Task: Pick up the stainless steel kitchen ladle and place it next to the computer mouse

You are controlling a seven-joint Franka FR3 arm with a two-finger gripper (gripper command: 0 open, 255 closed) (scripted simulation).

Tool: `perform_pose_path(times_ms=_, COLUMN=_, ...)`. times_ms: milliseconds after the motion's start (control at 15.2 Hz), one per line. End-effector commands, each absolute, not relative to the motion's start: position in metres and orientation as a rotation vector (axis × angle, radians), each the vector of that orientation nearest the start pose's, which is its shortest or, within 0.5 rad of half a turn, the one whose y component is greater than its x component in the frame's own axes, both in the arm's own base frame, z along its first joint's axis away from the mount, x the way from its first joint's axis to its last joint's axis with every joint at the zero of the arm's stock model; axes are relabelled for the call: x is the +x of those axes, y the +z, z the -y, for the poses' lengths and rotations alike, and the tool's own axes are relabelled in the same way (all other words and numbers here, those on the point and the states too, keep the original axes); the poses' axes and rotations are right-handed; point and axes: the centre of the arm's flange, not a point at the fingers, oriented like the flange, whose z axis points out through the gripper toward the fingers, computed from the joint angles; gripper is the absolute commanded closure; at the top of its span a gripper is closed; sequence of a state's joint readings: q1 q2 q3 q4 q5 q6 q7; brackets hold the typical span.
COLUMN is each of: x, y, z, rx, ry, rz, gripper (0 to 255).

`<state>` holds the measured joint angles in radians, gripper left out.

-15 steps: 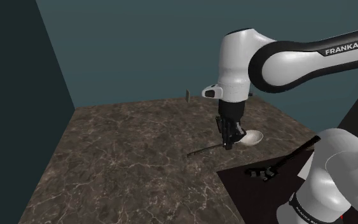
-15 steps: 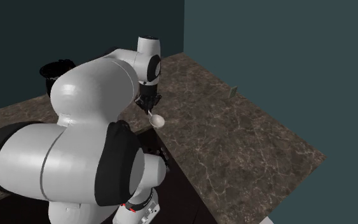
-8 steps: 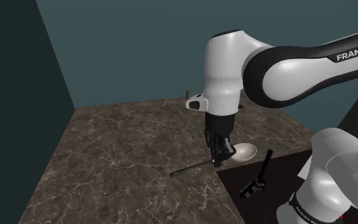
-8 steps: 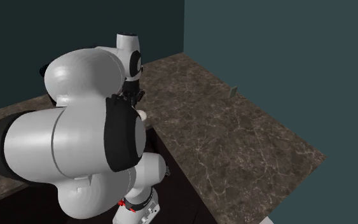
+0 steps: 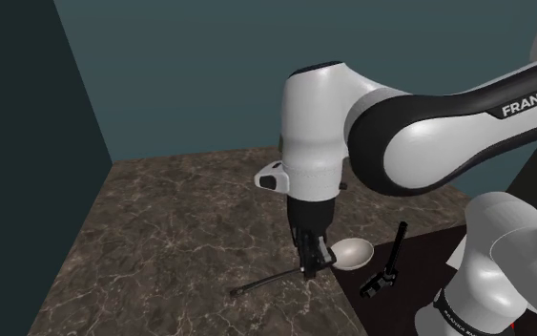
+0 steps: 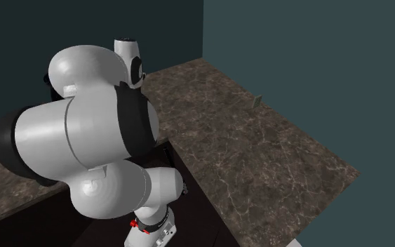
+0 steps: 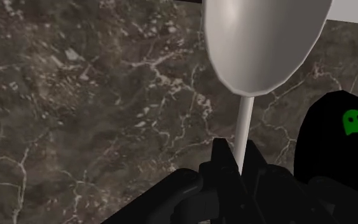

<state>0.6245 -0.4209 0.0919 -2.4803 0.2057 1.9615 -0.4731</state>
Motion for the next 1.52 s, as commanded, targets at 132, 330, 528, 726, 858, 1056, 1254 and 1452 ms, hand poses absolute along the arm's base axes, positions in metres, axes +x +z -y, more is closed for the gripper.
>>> perform_pose_path(times_ms=132, x=0.294, y=0.411, z=-0.275, rx=-2.565, ry=0.171, rz=1.558, gripper=255)
perform_pose_path(times_ms=330, x=0.294, y=0.395, z=-0.275, rx=-2.565, ry=0.171, rz=1.558, gripper=255)
perform_pose_path(times_ms=528, x=0.294, y=0.379, z=-0.275, rx=-2.565, ry=0.171, rz=1.558, gripper=255)
perform_pose_path(times_ms=726, x=0.294, y=0.364, z=-0.275, rx=-2.565, ry=0.171, rz=1.558, gripper=255)
perform_pose_path(times_ms=858, x=0.294, y=0.353, z=-0.275, rx=-2.565, ry=0.171, rz=1.558, gripper=255)
perform_pose_path(times_ms=1056, x=0.294, y=0.348, z=-0.275, rx=-2.565, ry=0.171, rz=1.558, gripper=255)
perform_pose_path(times_ms=1254, x=0.294, y=0.348, z=-0.275, rx=-2.565, ry=0.171, rz=1.558, gripper=255)
perform_pose_path(times_ms=1452, x=0.294, y=0.348, z=-0.275, rx=-2.565, ry=0.171, rz=1.558, gripper=255)
